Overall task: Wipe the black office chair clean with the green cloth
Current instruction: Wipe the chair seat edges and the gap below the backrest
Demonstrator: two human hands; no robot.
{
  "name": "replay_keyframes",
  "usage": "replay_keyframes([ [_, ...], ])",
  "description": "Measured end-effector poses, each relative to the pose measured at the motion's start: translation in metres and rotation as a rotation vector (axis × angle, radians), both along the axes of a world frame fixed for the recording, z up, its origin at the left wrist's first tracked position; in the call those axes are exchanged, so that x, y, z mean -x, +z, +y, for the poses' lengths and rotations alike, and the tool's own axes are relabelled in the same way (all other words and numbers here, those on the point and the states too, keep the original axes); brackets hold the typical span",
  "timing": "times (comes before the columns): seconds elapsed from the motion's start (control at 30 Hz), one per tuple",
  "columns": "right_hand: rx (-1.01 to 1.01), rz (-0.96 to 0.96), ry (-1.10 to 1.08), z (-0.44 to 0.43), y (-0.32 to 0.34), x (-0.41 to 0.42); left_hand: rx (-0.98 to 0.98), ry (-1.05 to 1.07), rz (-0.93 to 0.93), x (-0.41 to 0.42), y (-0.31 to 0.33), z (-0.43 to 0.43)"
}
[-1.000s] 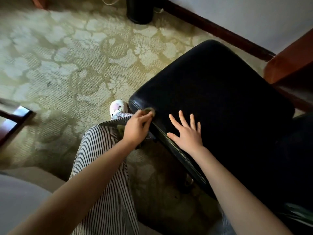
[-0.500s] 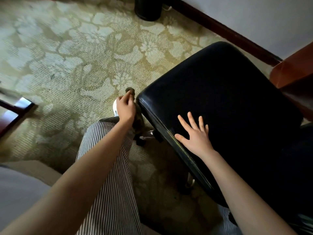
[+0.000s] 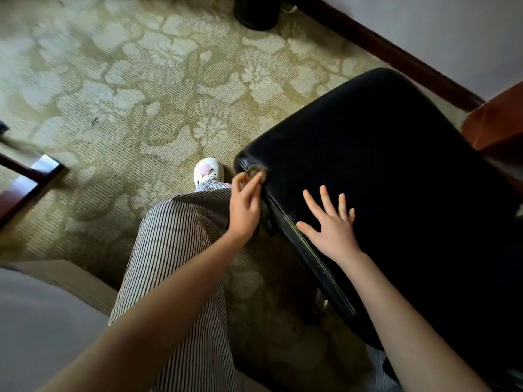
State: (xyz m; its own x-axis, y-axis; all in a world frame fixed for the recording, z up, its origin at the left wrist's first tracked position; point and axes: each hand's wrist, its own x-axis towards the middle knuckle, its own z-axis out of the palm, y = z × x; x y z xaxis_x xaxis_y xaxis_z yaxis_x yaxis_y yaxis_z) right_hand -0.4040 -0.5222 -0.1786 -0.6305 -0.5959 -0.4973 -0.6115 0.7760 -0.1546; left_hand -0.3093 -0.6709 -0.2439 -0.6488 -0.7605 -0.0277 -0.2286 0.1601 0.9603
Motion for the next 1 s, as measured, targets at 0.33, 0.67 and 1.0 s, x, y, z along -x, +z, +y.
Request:
replay_keyframes([
  [0.33, -0.008, -0.005, -0.02, -0.003, 0.001, 0.003, -0.26, 0.27, -0.075, 0.012, 0.0, -0.034],
  [0.67, 0.012, 0.007, -0.078, -0.015, -0.004, 0.005, -0.204, 0.1, -0.042, 0.019, -0.007, 0.011],
  [1.0, 0.057, 0.029, -0.155, -0.032, -0.004, 0.01, -0.059, -0.14, 0.031, -0.005, -0.003, 0.05],
])
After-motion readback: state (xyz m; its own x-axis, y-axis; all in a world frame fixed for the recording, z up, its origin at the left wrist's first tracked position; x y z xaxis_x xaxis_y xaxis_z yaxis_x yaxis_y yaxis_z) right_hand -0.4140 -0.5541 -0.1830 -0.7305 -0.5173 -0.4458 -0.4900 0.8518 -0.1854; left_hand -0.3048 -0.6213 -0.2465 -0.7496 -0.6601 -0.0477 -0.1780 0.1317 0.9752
